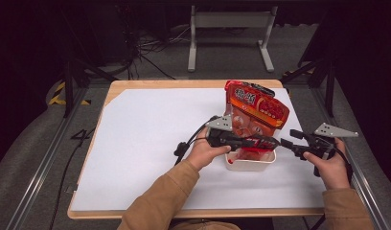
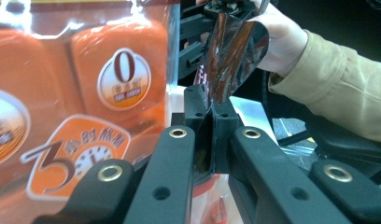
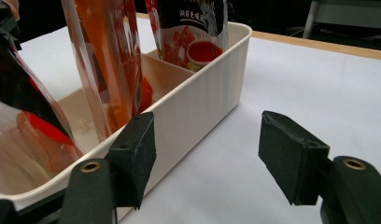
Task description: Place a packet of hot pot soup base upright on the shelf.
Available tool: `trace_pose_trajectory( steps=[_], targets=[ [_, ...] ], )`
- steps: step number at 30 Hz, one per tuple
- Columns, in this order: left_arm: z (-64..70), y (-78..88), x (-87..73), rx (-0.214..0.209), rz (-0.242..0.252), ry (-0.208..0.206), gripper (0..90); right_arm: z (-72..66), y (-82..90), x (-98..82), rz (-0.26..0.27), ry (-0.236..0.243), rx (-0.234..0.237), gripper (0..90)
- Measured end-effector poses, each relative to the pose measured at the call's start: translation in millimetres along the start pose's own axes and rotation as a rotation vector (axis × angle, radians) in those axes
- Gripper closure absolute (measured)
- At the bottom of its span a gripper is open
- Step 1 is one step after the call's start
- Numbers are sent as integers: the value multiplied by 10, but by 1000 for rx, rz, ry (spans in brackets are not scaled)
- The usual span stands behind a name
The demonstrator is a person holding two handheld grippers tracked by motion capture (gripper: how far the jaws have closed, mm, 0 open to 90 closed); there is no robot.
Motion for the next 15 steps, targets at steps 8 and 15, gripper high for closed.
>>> trace_pose_trajectory(
  steps=[8,15],
  targets=[
    [-6,131,-31,47,-38,9,703,-3,-19,4,-2,1,2,368],
    [-20,265,-12,108,-7,35,376,-3,-56,22,-3,4,5,365]
  ],
)
Point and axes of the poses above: each handheld gripper's, and its own axes: y roughly backward along the jaws, x roughly out of its top, z roughly to its right, the point moved 7 cm from there along -y, roughly forward along the jaws, and after that the axes turned 4 degrees about -z, right-handed, at the moved point
